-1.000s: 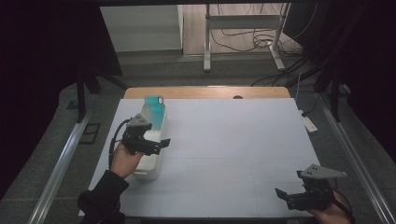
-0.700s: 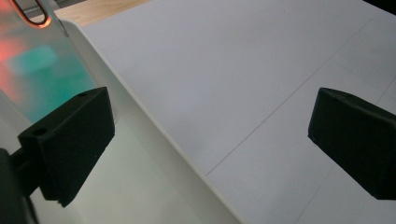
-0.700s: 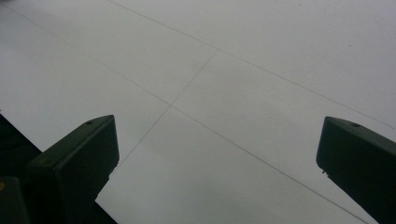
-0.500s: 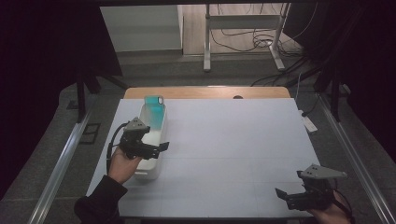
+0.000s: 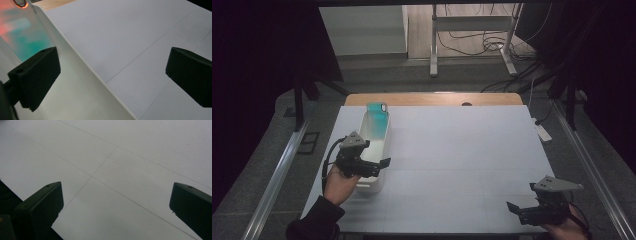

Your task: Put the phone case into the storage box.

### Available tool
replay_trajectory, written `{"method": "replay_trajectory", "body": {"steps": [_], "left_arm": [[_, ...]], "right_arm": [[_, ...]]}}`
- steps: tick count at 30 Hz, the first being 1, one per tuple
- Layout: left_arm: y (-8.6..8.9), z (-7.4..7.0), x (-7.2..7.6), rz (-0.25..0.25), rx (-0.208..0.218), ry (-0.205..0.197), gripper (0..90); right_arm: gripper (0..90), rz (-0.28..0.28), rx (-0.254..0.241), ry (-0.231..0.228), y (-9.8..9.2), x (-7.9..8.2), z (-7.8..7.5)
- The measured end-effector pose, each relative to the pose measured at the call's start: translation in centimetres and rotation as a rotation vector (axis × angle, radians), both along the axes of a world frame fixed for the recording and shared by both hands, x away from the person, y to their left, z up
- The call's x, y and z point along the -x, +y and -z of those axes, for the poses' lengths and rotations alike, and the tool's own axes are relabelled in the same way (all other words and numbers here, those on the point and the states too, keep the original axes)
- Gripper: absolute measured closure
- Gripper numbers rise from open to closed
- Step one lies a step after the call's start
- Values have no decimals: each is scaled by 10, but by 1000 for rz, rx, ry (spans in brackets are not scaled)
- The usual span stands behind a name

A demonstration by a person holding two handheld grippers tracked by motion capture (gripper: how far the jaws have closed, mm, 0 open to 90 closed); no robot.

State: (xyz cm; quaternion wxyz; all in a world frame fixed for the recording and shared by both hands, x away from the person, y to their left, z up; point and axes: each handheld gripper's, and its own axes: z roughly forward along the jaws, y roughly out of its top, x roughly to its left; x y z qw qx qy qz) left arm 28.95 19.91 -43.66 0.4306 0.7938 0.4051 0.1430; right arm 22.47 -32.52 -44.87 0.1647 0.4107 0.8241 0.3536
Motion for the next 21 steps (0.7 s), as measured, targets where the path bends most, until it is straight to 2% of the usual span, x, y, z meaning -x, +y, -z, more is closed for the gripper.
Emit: {"method": "replay_trajectory", "body": {"steps": [21], "left_arm": [[8,1,26,-17,18,-9,5]], "right_arm": [[0,0,3,3,0,0,0]]}}
